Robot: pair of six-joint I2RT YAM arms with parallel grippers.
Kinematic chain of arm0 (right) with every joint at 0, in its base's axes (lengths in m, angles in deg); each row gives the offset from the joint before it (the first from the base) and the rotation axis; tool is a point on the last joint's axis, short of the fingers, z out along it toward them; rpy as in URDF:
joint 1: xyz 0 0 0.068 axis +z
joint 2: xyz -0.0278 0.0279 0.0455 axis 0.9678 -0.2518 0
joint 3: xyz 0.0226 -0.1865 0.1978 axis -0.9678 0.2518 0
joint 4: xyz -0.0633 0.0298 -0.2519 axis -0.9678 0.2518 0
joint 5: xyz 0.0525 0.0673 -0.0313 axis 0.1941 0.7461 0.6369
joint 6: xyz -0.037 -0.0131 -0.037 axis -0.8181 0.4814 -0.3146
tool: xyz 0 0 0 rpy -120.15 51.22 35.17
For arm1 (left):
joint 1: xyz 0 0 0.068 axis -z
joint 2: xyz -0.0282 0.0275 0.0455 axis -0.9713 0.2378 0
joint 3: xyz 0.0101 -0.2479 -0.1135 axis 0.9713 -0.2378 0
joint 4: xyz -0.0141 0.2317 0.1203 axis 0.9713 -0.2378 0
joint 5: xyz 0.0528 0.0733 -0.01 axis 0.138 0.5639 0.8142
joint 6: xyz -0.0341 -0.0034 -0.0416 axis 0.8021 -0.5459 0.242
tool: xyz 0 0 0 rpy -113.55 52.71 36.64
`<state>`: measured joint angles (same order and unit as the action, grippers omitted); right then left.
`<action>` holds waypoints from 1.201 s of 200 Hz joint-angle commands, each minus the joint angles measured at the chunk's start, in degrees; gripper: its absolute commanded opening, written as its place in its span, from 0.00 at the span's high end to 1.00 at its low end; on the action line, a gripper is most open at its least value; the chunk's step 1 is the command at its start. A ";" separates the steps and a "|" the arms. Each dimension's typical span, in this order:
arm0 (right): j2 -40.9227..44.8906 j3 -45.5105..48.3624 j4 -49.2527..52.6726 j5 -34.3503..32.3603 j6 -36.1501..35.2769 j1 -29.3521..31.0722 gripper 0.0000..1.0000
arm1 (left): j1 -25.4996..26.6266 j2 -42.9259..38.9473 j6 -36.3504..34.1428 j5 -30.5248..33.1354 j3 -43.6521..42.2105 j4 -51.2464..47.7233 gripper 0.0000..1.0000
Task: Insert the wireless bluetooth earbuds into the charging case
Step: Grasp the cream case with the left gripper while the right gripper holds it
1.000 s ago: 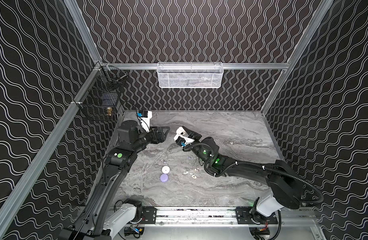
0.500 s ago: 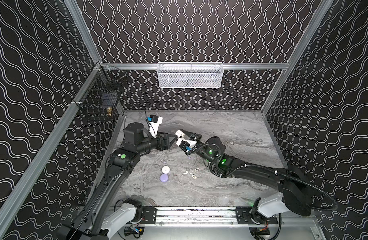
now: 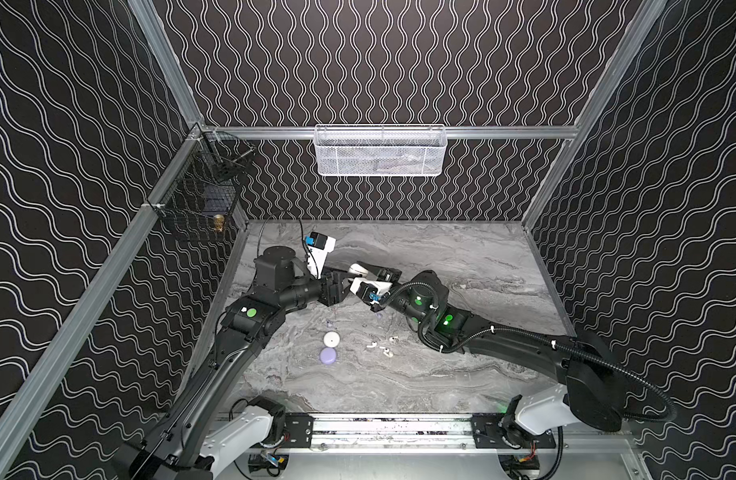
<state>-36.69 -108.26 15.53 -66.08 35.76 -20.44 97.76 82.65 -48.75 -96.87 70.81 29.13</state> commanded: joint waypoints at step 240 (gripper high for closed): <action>-0.39 -2.15 -4.02 2.38 0.85 0.44 0.84 | 1.86 2.57 0.14 -1.30 0.23 2.19 0.66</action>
<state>-37.32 -110.16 16.67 -65.91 35.71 -20.39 99.18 84.90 -49.71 -94.16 71.14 30.05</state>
